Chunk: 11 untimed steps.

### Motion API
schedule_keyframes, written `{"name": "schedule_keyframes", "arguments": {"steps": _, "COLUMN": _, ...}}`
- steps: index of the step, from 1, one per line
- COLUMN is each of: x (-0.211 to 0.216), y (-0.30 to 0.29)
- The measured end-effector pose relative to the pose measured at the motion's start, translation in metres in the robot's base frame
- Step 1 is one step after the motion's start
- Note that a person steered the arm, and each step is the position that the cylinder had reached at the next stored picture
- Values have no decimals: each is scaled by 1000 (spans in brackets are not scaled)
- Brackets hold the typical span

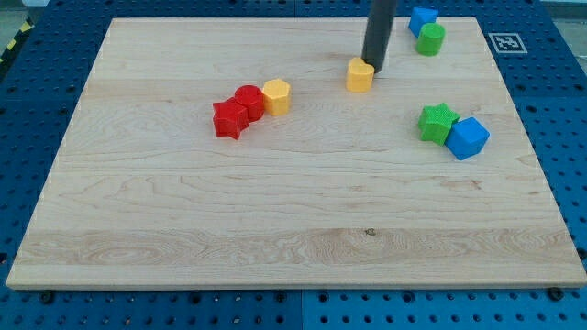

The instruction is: Slide yellow heart to the yellow hexagon

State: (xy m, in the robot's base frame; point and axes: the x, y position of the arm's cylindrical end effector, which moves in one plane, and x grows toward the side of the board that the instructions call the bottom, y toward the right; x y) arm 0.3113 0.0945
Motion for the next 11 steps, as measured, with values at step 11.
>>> {"name": "schedule_keyframes", "arguments": {"steps": 11, "x": 52, "y": -52}}
